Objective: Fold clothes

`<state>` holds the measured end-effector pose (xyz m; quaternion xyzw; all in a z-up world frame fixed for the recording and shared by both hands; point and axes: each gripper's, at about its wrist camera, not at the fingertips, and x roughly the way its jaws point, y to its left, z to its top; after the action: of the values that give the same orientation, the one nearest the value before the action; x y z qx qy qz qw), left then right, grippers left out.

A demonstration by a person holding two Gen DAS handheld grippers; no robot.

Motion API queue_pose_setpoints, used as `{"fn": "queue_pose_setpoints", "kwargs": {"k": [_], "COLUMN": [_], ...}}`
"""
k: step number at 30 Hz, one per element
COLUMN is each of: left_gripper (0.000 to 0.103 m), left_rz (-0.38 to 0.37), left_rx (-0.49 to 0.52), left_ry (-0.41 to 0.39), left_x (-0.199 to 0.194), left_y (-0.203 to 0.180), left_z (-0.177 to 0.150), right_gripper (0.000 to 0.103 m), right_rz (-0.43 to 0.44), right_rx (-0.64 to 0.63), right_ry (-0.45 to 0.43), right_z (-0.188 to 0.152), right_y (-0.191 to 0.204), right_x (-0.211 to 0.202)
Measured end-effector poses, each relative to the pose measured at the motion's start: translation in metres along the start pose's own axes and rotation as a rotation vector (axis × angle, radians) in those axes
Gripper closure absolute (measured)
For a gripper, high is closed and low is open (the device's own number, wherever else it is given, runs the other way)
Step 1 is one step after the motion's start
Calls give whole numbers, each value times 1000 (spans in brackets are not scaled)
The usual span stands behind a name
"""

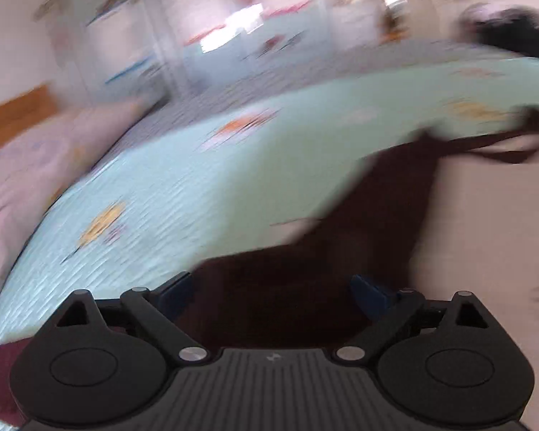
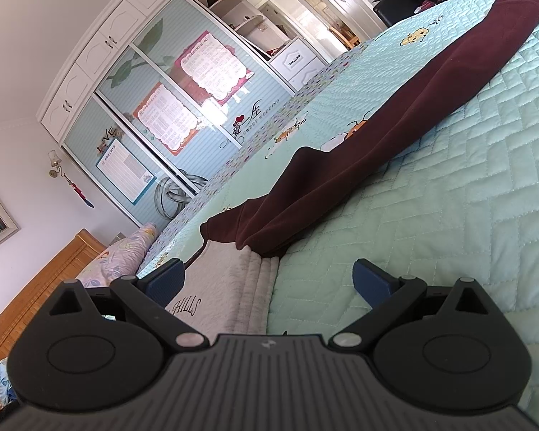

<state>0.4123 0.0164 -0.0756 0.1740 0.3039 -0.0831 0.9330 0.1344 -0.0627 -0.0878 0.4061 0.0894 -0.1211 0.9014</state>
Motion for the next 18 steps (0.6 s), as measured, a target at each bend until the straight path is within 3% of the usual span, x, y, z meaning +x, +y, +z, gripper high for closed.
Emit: {"fn": "queue_pose_setpoints", "kwargs": {"k": [1, 2, 4, 5, 6, 15, 17, 18], "left_gripper": [0, 0, 2, 4, 4, 1, 0, 0], "left_rz": [19, -13, -104, -92, -69, -418, -216, -258], "left_rx": [-130, -319, -589, -608, -580, -264, -171, -254], "left_ry": [41, 87, 95, 68, 36, 26, 79, 74], "left_x": [18, 29, 26, 14, 0, -58, -42, -41], "left_y": [27, 59, 101, 107, 106, 8, 3, 17], "left_z": [0, -2, -10, -10, -9, -9, -21, -30], "right_gripper": [3, 3, 3, 3, 3, 3, 3, 3], "right_rz": [0, 1, 1, 1, 0, 0, 0, 1], "right_rx": [0, 1, 1, 0, 0, -4, -3, -2], "right_ry": [0, 0, 0, 0, 1, 2, 1, 1], "right_z": [0, 0, 0, -1, -1, -1, -1, -1], "right_y": [0, 0, -1, -1, -2, -1, -1, -1], "right_x": [0, 0, 0, 0, 0, -2, -3, -3]}}
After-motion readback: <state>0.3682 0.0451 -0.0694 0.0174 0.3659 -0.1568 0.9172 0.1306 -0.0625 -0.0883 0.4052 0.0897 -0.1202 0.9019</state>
